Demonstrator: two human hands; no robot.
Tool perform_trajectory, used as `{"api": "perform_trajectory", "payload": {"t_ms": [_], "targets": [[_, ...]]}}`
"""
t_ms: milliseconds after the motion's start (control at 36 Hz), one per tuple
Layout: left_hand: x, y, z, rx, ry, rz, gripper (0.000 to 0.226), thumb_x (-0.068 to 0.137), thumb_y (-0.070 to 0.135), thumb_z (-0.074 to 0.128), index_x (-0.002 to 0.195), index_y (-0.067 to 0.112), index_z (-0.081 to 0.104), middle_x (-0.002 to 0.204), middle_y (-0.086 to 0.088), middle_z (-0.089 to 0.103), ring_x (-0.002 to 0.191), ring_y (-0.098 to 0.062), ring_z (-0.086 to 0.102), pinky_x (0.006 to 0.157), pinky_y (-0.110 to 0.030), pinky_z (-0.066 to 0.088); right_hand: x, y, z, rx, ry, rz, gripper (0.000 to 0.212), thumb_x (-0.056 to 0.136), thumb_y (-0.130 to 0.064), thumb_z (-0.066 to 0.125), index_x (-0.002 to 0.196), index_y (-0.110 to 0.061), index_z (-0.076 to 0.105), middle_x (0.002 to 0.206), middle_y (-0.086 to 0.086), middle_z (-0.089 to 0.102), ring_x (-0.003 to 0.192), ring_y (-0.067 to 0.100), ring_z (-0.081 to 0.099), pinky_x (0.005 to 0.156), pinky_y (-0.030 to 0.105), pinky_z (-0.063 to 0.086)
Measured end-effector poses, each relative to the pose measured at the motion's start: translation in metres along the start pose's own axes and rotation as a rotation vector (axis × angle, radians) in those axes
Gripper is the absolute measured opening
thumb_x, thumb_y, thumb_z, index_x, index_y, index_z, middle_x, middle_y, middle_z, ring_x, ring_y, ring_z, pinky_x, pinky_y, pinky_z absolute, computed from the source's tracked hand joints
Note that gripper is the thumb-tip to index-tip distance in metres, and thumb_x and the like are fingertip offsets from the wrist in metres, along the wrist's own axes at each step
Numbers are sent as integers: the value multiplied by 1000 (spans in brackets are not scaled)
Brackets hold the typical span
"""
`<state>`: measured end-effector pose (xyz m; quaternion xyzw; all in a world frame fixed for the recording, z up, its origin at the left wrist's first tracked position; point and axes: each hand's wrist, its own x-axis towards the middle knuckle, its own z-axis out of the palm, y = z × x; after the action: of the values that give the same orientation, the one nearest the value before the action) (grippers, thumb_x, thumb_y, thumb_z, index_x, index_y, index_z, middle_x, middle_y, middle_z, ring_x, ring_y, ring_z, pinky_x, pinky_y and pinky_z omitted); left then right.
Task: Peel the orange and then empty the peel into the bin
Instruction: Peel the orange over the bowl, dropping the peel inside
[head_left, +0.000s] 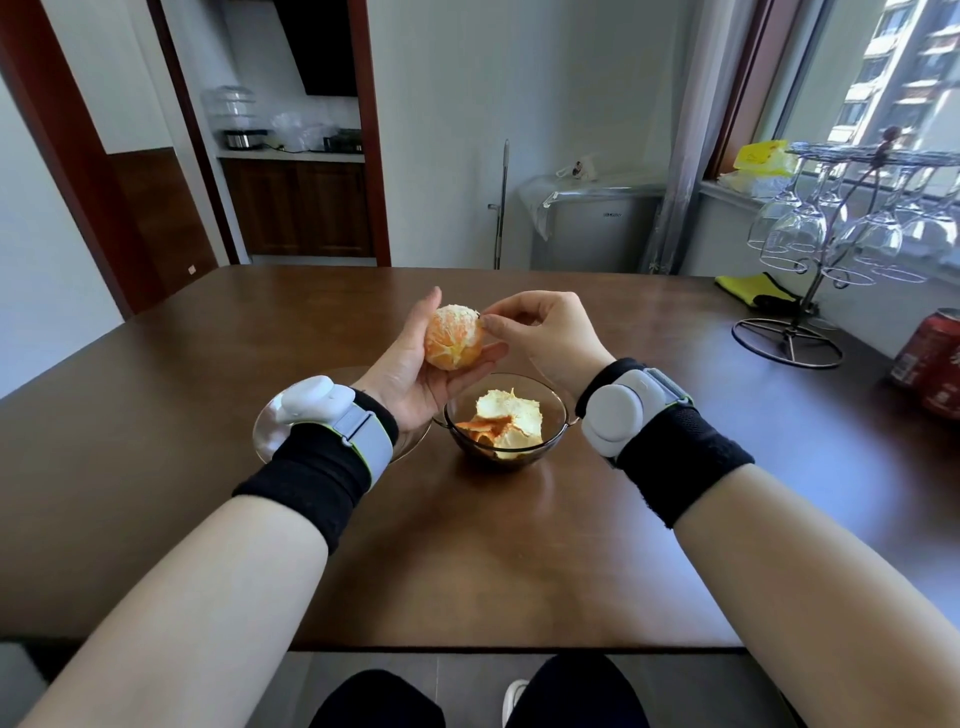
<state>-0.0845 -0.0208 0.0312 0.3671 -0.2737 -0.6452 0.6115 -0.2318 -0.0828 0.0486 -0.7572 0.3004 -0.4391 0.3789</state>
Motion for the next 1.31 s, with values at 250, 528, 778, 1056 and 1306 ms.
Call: {"api": "perform_trajectory", "payload": {"t_ms": [250, 528, 778, 1056, 1306], "targets": [[-7, 0, 3, -90, -76, 46, 29, 94, 28, 52, 108, 3, 54, 94, -22, 72, 88, -33, 72, 71, -34, 61, 4, 13, -3, -1, 11, 63, 10, 91, -15, 60, 90, -8, 67, 71, -6, 61, 53, -7, 52, 57, 7, 43], [-8, -1, -5, -154, -165, -28, 65, 66, 34, 68, 117, 0, 47, 90, -27, 68, 65, -25, 70, 55, -30, 60, 8, 11, -8, 64, 80, 108, 13, 94, -17, 55, 92, -10, 66, 76, 3, 59, 59, 7, 47, 56, 18, 42], [2, 4, -2, 340, -44, 119, 43, 81, 17, 69, 117, 0, 51, 103, -22, 67, 78, -23, 71, 61, -27, 59, 5, 22, -21, -108, 16, 161, 12, 89, -13, 64, 94, -6, 71, 68, -6, 65, 45, -1, 47, 47, 9, 41], [8, 2, -2, 1269, 215, 481, 57, 64, 34, 87, 104, 19, 50, 95, 8, 60, 86, -4, 58, 68, -19, 47, -1, 8, -16, -96, 1, 45, 11, 88, -11, 64, 93, -6, 72, 73, 0, 67, 52, -5, 57, 53, 6, 43], [8, -3, 2, 1520, 271, 532, 52, 63, 45, 84, 97, 26, 49, 89, 6, 65, 82, -19, 64, 70, -37, 56, 0, 6, -2, -201, -62, -12, 6, 82, -17, 71, 86, -16, 74, 81, 1, 71, 69, 8, 58, 68, 22, 52]]}}
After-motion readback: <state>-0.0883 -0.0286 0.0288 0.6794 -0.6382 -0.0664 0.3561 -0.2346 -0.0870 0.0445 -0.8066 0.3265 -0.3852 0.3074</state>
